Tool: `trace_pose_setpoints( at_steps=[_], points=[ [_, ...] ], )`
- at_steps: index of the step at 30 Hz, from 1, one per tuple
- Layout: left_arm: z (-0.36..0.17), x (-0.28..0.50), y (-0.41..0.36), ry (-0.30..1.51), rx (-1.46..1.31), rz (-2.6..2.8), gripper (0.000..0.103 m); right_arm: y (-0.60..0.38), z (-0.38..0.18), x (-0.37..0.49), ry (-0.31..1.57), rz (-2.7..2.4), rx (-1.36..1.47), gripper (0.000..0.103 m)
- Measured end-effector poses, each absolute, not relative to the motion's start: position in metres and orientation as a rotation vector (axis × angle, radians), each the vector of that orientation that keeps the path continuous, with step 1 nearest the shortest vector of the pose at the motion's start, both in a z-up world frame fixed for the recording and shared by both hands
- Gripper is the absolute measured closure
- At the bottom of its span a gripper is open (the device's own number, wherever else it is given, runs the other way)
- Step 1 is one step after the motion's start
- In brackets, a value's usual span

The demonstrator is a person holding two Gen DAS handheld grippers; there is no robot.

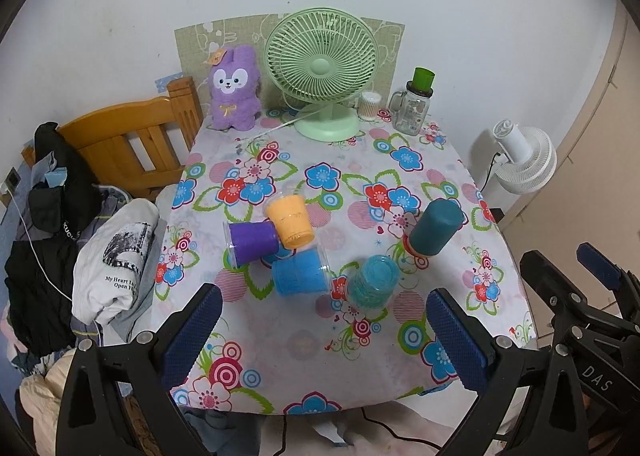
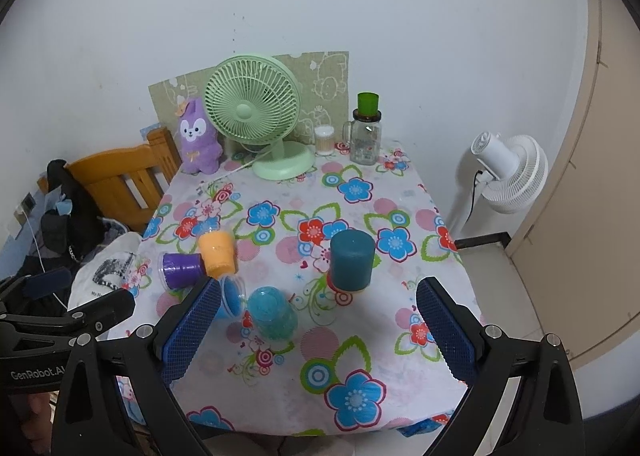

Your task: Flip cup upside down

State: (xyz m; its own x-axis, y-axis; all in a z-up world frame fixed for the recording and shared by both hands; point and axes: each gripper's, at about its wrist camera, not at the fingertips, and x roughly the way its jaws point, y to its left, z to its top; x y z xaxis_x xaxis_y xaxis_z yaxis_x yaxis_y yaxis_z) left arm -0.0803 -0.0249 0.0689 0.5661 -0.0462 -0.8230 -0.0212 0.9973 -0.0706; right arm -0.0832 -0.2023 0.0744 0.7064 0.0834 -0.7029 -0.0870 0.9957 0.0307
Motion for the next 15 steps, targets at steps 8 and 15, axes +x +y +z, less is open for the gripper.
trace_pose_setpoints(
  at_steps=[8, 15],
  points=[
    [0.0665, -0.0819, -0.0257, 0.97, -0.083, -0.022, 0.0, -0.2032, 0.0716, -0.0828, 0.791, 0.088, -0.017, 0.004],
    [0.0653, -0.08, -0.0261, 0.983, -0.084, -0.019, 0.0, -0.2022, 0.0696, -0.0816, 0.801, 0.091, -0.013, 0.004]
  ],
)
